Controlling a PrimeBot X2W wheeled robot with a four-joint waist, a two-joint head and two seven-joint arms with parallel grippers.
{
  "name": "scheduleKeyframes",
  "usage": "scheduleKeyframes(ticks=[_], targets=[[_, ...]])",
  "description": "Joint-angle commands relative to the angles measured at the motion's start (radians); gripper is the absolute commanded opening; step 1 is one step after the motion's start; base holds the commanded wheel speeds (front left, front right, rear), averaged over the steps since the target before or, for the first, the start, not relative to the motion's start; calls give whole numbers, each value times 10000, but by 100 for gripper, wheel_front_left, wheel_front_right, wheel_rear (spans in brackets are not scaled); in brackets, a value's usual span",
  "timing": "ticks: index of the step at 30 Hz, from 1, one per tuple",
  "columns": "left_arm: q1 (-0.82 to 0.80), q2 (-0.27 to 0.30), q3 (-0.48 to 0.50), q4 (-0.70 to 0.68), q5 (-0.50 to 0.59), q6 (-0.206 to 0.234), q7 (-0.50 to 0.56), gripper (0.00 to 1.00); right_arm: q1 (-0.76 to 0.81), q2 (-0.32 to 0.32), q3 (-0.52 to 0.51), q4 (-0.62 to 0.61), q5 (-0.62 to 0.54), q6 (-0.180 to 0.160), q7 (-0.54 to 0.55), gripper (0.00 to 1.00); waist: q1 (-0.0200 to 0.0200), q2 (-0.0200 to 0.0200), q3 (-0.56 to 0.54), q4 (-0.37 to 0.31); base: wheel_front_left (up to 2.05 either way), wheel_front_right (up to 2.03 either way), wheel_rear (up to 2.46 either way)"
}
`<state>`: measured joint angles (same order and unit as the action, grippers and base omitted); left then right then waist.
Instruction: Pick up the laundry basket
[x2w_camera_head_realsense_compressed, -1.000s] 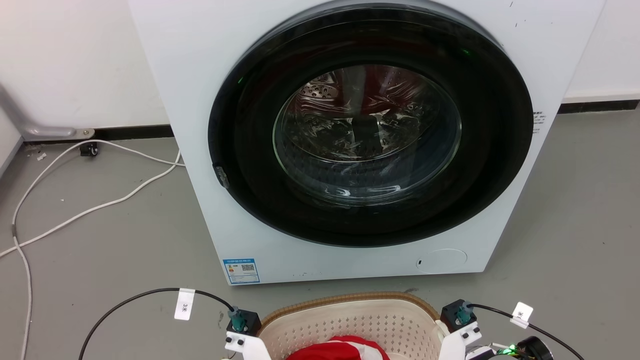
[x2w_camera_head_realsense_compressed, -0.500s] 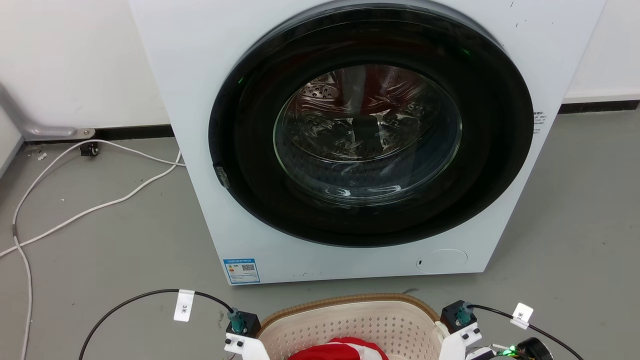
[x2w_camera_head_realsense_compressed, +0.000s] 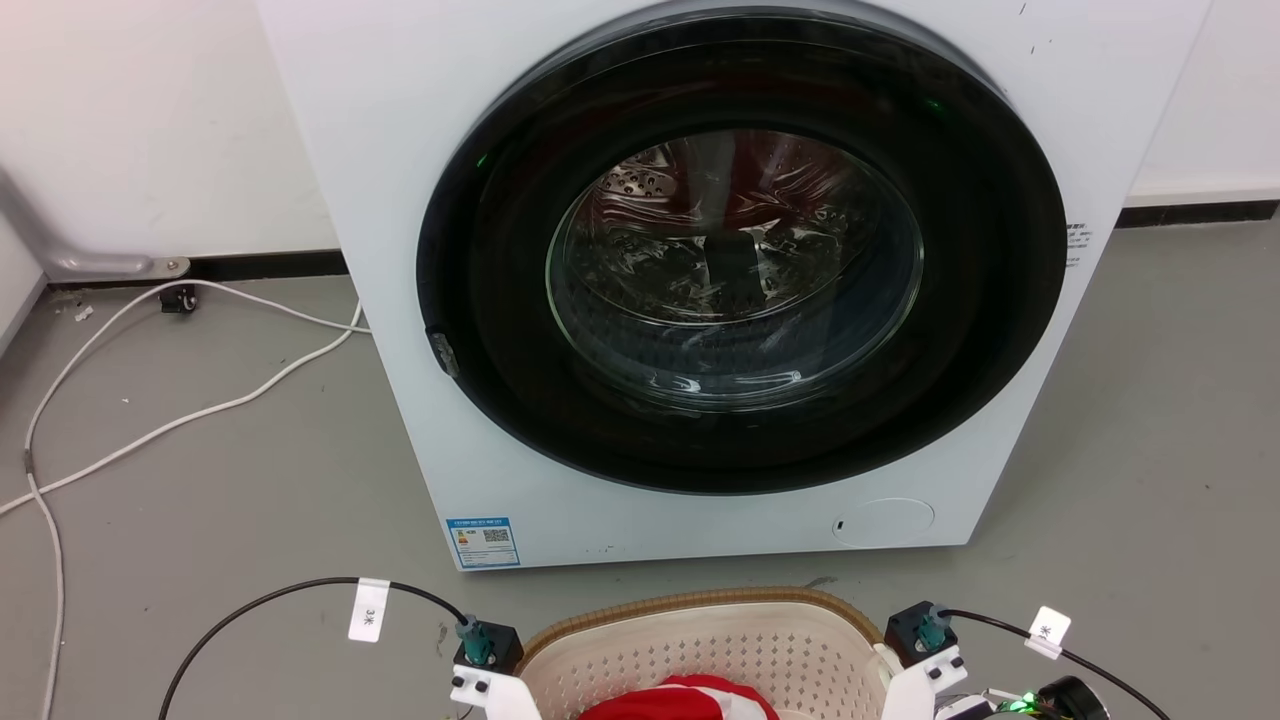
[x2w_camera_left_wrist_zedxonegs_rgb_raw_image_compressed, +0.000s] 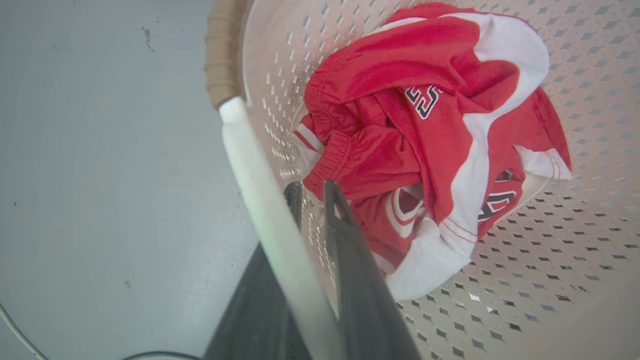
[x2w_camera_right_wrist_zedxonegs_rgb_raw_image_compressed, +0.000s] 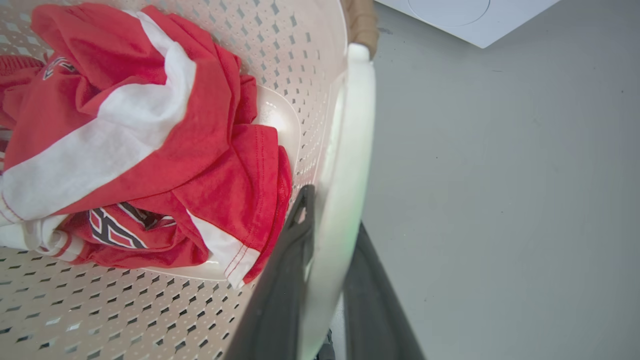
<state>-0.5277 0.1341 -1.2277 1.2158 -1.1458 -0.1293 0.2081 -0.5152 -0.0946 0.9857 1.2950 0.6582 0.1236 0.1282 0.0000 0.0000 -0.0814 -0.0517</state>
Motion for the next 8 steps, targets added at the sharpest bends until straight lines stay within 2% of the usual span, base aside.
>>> scheduleKeyframes(ticks=[1,8], targets=[[-138,-126,-98,-53,57,-11,-11,0,-167,155,73,-121,-3,131,-75,0,0,0,-5,1,0,0,0],[-145,-104,-193,-50,-54,-11,-24,0,-160,154,111,-121,69,131,-53,0,0,0,-14,14,0,0,0]])
